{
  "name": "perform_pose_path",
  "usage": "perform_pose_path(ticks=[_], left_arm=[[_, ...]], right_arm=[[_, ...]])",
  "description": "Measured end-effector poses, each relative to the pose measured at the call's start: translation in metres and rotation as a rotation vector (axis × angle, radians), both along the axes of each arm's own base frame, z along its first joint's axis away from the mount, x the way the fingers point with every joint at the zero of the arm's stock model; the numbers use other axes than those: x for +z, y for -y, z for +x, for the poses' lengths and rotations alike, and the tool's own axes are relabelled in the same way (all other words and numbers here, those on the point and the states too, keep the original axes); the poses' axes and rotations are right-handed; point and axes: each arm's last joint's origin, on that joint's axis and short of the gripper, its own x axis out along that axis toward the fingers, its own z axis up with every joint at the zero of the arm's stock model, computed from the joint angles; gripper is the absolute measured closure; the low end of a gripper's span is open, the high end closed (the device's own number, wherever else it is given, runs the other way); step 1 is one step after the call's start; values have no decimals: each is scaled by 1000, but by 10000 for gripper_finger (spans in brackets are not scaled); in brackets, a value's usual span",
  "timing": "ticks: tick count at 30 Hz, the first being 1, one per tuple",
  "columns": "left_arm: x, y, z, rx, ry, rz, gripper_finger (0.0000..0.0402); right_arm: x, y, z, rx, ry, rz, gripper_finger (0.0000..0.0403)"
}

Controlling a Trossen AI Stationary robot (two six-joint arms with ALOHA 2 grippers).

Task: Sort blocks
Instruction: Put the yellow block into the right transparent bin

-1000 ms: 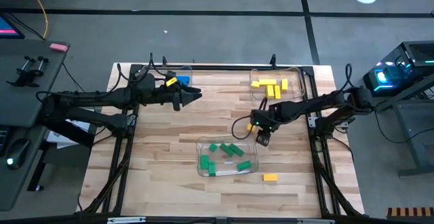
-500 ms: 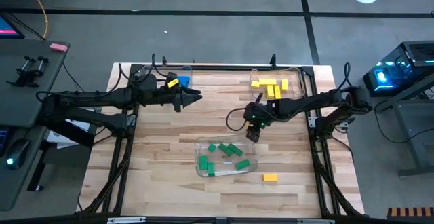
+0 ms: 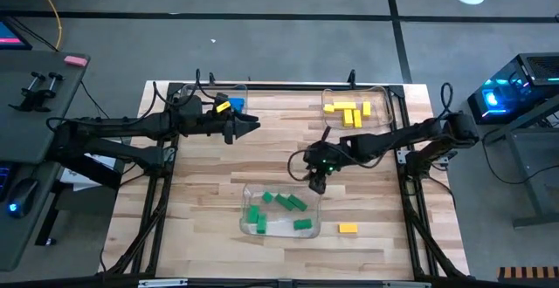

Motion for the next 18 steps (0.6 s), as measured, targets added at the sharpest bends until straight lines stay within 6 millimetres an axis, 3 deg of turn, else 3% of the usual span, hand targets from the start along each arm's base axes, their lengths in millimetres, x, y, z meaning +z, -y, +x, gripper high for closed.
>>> perform_pose_path(ticks=[4,10,18], left_arm=[[0,0,0,0,0,0,181],[0,0,0,-1,-3,-1,181],[-2,1,0,-5,-25,-5,181]], right_arm=[[7,17,-8,-64,-129,-96,221],[-6,46,-23,-130,-249,-33,221],[-36,38,-34,-123,-253,-39,222]])
